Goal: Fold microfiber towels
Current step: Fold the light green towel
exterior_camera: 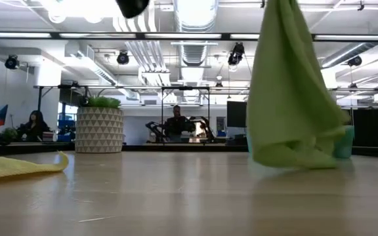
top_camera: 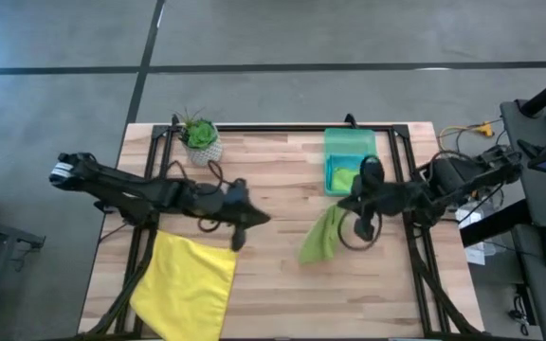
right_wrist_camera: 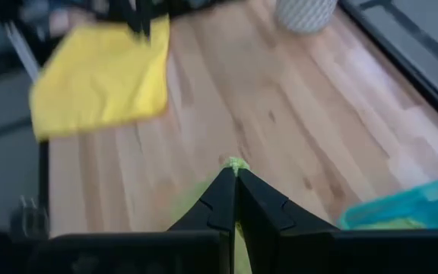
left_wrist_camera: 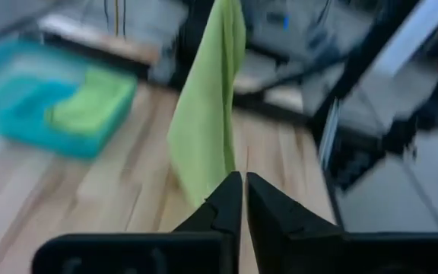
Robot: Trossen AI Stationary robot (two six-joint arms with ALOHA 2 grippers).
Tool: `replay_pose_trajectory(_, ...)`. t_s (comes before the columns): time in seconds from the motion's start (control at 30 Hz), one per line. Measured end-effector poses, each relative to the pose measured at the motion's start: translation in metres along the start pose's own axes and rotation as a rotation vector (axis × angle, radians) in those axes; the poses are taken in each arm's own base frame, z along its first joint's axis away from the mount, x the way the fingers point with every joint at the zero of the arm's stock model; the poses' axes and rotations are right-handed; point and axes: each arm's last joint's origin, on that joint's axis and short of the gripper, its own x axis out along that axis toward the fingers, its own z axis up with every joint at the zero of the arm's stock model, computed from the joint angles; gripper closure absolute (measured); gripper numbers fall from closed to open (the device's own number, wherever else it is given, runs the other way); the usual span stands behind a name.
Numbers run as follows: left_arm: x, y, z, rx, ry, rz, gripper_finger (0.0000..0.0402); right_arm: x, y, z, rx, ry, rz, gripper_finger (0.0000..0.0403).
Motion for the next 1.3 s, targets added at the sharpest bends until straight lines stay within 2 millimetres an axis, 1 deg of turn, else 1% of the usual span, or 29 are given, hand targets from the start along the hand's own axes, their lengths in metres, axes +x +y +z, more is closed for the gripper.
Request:
replay_pose_trajectory(0.1,0.018,0.004,0.010,-0.030,-0.133,-0.020,0.0368,-0.002,-0.005,0.013,0.069,-0.064,0.005,0.0394)
replay_pose_trajectory(0.23,0.037,0.009,0.020,-0.029,-0.240,-0.025,0.0304,-0.003,-0.011,0.025,0.135,-0.133,0.010,0.0394)
replay_pose_trajectory(0.4,0.059,0.011,0.032,-0.009,-0.260,0.023,0.0220,0.010,-0.013,0.034,0.186,-0.164,-0.010,0.0394)
replay_pose_trajectory(0.47,0.069,0.014,0.031,-0.003,-0.225,0.082,0.0195,0.016,-0.012,0.037,0.178,-0.163,-0.016,0.0394)
replay_pose_trajectory(0.53,0.078,0.017,0.030,0.016,-0.189,0.158,0.0179,0.019,-0.010,0.040,0.168,-0.167,-0.016,0.0394)
replay_pose_trajectory(0.6,0.083,0.021,0.027,0.029,-0.138,0.254,0.0173,0.021,-0.008,0.043,0.159,-0.163,-0.020,0.0394)
replay_pose_trajectory(0.7,0.086,0.027,0.022,0.055,-0.055,0.366,0.0172,0.019,-0.006,0.049,0.118,-0.171,-0.005,0.0394)
replay_pose_trajectory(0.83,0.083,0.033,0.014,0.077,0.026,0.408,0.0172,0.010,-0.004,0.056,0.065,-0.181,0.039,0.0394)
replay_pose_trajectory(0.9,0.079,0.034,0.011,0.093,0.071,0.400,0.0172,0.004,-0.005,0.058,0.043,-0.181,0.045,0.0394)
replay_pose_trajectory(1.0,0.076,0.033,0.008,0.136,0.152,0.322,0.0172,-0.004,-0.006,0.060,0.001,-0.177,0.054,0.0394)
replay_pose_trajectory(1.17,0.079,0.037,-0.002,0.216,0.227,0.226,0.0172,-0.014,-0.005,0.065,-0.046,-0.179,0.109,0.0394)
replay_pose_trajectory(1.3,0.085,0.049,-0.009,0.204,0.227,0.179,0.0172,-0.018,-0.004,0.066,-0.069,-0.169,0.176,0.0394)
